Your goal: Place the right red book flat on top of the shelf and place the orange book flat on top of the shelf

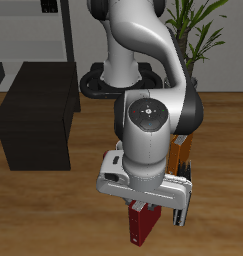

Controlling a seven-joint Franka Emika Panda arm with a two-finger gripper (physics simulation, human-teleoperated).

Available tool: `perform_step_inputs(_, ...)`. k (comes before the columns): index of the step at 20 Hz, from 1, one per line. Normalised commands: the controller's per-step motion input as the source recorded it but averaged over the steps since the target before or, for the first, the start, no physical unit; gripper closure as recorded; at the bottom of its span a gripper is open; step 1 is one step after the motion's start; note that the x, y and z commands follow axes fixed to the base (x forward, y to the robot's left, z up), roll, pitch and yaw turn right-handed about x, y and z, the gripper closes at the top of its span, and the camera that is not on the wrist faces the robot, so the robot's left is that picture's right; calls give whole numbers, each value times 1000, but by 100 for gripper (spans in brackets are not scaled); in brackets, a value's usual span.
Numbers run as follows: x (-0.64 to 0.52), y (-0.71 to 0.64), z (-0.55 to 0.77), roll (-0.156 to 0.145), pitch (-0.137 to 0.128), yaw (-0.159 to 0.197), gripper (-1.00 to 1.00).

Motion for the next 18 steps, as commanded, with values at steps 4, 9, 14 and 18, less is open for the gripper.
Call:
perform_step_inputs(4, -96, -61, 303, 1, -31, -11, 100)
perform_step_inputs(9, -217, -54, 655, -2, -62, -21, 100)
perform_step_inputs(14, -430, -147, 954, -33, -84, 39, 100)
perform_step_inputs(18, -439, -133, 664, -26, -52, 91, 100)
